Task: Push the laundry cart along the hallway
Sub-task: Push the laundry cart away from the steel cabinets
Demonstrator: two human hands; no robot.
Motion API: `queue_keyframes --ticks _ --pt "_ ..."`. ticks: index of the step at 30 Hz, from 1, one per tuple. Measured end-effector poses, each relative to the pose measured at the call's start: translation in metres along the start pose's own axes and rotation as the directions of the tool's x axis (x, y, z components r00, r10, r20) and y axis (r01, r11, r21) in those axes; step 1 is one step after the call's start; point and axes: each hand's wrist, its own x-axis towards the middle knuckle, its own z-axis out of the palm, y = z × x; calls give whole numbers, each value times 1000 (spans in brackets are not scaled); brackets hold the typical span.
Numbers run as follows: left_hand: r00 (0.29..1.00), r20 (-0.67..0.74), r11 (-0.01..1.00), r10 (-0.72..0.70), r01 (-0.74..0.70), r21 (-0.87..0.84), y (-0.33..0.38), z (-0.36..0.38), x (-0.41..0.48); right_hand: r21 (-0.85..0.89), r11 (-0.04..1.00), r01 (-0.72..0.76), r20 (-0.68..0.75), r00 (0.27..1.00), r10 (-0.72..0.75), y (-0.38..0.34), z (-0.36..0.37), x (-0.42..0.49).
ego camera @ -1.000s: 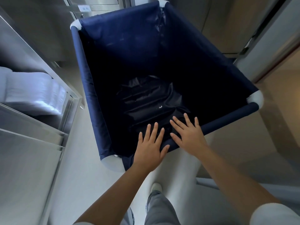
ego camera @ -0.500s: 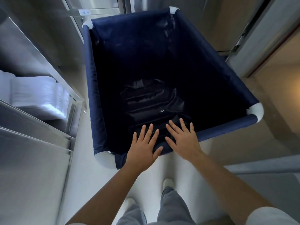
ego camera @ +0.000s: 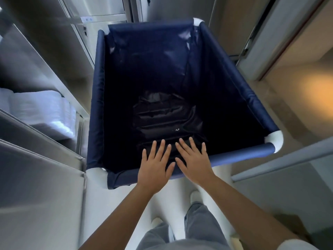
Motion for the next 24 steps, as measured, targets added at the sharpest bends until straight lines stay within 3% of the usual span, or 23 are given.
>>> queue_keyframes --ticks 6,9,19,24 --pt "999 33 1000 -25 25 -14 -6 11 -14 -193 971 -141 263 946 190 37 -3 -10" --pt "999 29 999 -37 37 -15 0 11 -22 -239 965 -107 323 929 183 42 -9 -20" --pt "990 75 992 -122 120 36 2 16 -47 -180 979 -90 345 927 149 9 -4 -46" --pt "995 40 996 -91 90 25 4 3 -71 -120 991 -67 306 947 101 -3 5 -63"
